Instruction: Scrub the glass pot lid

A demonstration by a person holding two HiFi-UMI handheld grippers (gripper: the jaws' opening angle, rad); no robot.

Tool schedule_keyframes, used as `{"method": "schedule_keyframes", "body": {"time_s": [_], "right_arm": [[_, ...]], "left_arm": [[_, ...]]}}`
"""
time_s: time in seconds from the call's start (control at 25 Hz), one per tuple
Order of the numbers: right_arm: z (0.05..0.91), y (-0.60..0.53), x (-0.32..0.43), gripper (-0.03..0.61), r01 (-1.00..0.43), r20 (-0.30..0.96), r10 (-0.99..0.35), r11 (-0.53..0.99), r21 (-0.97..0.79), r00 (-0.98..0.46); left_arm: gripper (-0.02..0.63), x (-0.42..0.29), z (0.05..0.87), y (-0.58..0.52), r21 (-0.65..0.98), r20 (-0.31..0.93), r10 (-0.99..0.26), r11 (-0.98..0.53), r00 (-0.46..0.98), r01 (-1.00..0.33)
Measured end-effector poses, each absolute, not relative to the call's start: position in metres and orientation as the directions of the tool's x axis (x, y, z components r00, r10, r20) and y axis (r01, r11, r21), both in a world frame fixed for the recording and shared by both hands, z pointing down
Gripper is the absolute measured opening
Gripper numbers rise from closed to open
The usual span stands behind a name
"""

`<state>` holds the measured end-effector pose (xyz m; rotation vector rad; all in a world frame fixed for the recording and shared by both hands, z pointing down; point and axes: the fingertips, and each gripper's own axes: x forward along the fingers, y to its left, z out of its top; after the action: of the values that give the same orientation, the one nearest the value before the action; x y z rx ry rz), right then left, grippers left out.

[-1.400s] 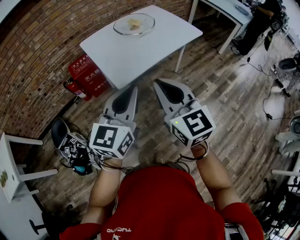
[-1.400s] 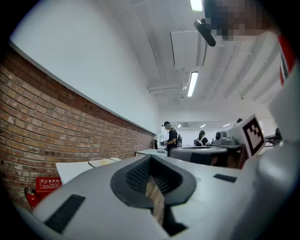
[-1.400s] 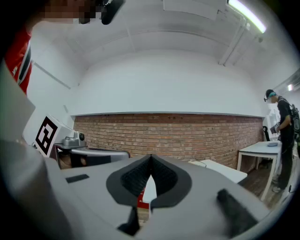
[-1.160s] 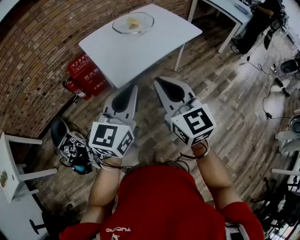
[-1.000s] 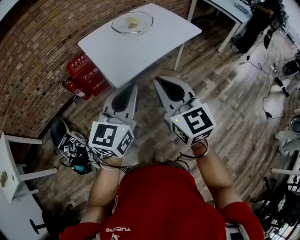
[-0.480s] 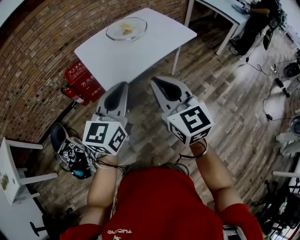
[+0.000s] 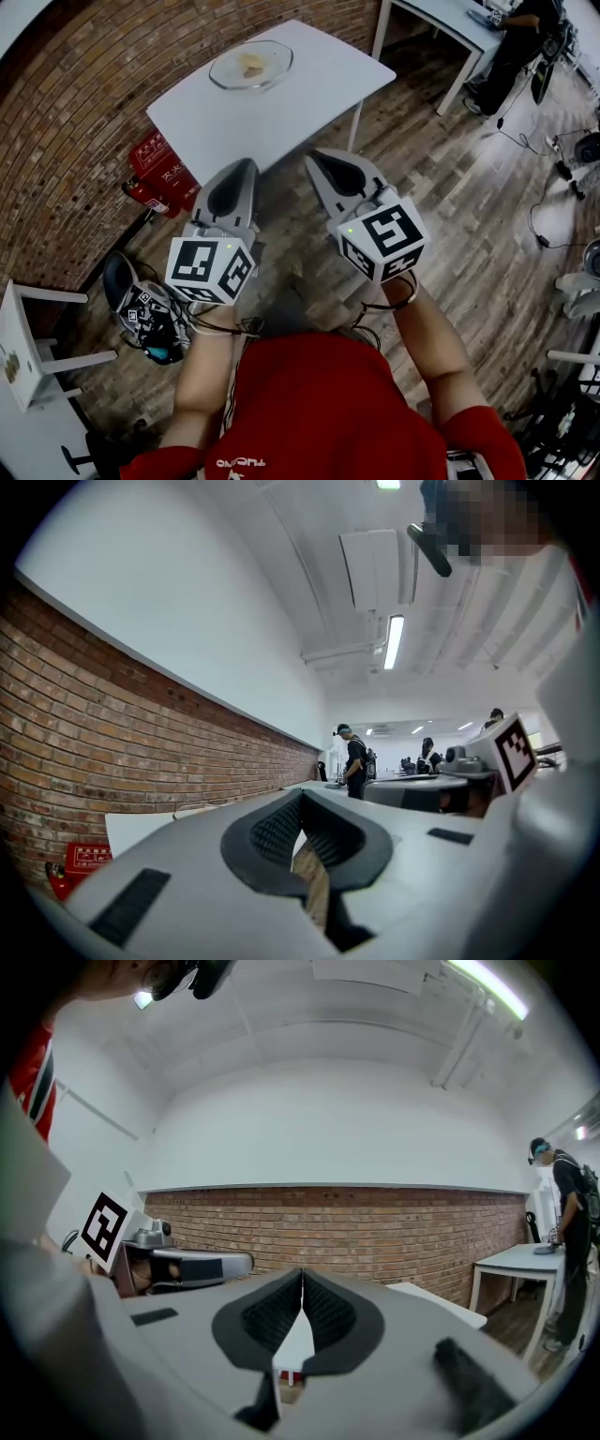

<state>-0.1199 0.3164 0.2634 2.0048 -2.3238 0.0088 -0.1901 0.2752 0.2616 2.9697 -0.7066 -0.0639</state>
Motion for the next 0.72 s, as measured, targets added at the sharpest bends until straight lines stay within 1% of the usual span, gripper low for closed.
{"method": "schedule_keyframes", "body": {"time_s": [0.32,0.72], "right_arm": [[0.271,0.242,-0.08,0.029,-0.986,0.066,-0.987,0.151,0.066,-0.147],[0.265,0.086,-0.023,0.031,-0.973,0.081,-0.975,0.212,0.091,-0.205]], "left_arm": [[0.017,-0.151,0.272,0.195,0.097,-0.033,-0.474,-0.878,0.88,-0.469],[0.017,-0.091,0.27,0.044,0.087,-0.045,-0.538,-0.841,0.842,-0.533]]}}
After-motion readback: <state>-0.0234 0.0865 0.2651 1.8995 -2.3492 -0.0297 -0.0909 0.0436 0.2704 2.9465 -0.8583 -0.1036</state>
